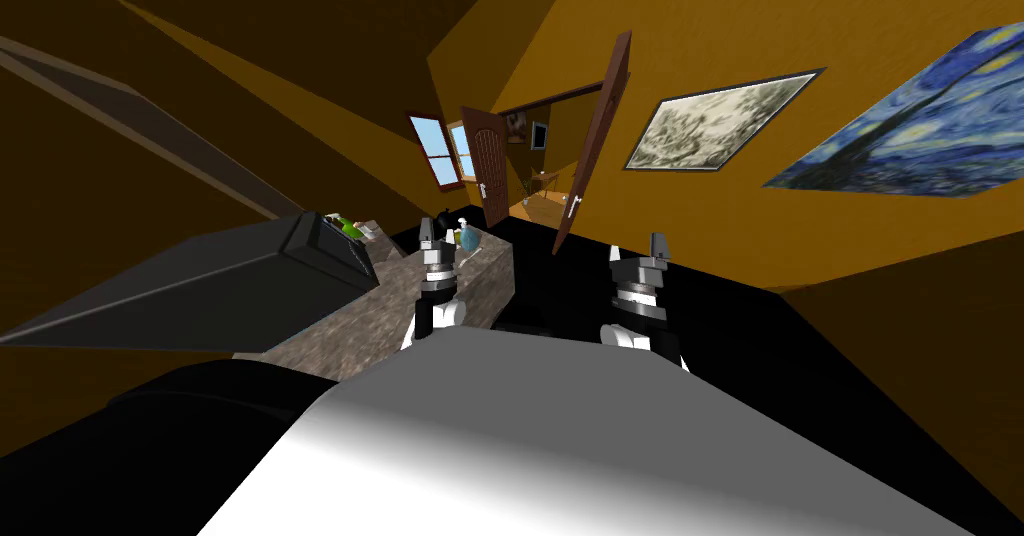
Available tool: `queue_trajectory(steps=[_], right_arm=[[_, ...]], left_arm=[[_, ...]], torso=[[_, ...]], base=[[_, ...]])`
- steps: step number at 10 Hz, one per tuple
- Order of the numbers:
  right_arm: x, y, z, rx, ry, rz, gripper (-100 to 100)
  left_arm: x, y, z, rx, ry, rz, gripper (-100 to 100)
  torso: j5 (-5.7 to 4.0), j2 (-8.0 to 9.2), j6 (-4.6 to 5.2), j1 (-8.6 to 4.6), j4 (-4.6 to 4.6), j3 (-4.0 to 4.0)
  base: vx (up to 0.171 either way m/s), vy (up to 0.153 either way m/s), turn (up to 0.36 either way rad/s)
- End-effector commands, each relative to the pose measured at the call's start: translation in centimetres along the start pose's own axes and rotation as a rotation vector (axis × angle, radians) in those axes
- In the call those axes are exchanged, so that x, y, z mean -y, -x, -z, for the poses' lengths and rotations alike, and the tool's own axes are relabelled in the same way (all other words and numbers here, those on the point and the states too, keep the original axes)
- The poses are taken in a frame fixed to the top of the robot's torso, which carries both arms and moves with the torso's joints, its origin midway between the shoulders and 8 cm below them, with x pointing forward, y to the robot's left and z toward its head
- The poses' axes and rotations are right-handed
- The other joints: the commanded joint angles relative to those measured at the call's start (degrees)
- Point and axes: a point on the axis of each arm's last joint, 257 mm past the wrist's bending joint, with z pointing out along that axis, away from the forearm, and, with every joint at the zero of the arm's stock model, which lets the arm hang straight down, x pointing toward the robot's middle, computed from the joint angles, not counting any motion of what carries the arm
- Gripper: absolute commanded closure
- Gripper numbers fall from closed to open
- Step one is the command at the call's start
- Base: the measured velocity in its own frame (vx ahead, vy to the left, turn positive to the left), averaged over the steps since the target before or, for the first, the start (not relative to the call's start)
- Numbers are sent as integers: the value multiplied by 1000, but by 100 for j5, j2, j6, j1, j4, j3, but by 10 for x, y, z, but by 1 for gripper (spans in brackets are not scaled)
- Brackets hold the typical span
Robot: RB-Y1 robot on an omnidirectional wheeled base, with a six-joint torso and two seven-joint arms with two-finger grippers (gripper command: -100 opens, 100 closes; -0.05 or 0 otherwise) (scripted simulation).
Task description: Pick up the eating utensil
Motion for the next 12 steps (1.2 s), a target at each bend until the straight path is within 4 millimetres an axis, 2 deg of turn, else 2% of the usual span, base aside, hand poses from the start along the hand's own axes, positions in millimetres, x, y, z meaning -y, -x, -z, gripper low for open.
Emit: queue_trajectory(steps=[1,12], right_arm=[[0,0,0,0,0,0,0],[0,0,0,0,0,0,0]], left_arm=[[-4,-1,-2,-27,19,-2,-100],[-57,18,-11,-76,241,33,-100]], torso=[[0,0,0,0,0,0],[-4,-6,0,-20,-1,-3]], base=[[1,-24,127],[6,-65,128]])
